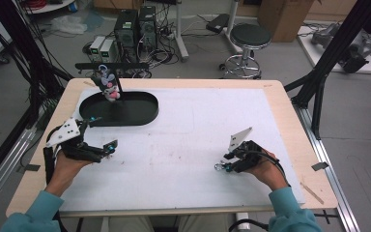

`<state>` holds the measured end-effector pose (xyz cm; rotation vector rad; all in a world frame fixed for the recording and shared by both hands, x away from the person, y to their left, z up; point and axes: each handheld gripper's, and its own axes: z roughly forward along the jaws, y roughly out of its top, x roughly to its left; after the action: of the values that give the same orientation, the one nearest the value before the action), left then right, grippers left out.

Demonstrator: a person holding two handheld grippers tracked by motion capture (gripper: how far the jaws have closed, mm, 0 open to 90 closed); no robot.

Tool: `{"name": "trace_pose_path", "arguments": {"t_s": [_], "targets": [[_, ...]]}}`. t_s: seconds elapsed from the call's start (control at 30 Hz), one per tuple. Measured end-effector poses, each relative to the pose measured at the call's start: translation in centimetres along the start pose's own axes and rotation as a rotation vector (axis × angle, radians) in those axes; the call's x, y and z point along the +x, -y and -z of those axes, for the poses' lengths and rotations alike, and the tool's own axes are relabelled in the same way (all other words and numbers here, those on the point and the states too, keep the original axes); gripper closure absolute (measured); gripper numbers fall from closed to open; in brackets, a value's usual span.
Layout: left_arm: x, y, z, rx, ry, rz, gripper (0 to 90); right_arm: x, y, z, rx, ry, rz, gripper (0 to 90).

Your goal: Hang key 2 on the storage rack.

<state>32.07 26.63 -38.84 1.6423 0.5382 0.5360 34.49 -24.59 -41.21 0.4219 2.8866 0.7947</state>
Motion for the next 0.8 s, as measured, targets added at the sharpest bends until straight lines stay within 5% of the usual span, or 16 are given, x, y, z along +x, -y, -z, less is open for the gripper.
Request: {"name": "trace_pose_path", "arguments": {"t_s": [0.8], "targets": [[0.04,0.04,-0.06,0.0,0.004,0.0,1.7,-0.18,-0.21,-0.16,0.008,-0.011,0.014,79.9]]}}
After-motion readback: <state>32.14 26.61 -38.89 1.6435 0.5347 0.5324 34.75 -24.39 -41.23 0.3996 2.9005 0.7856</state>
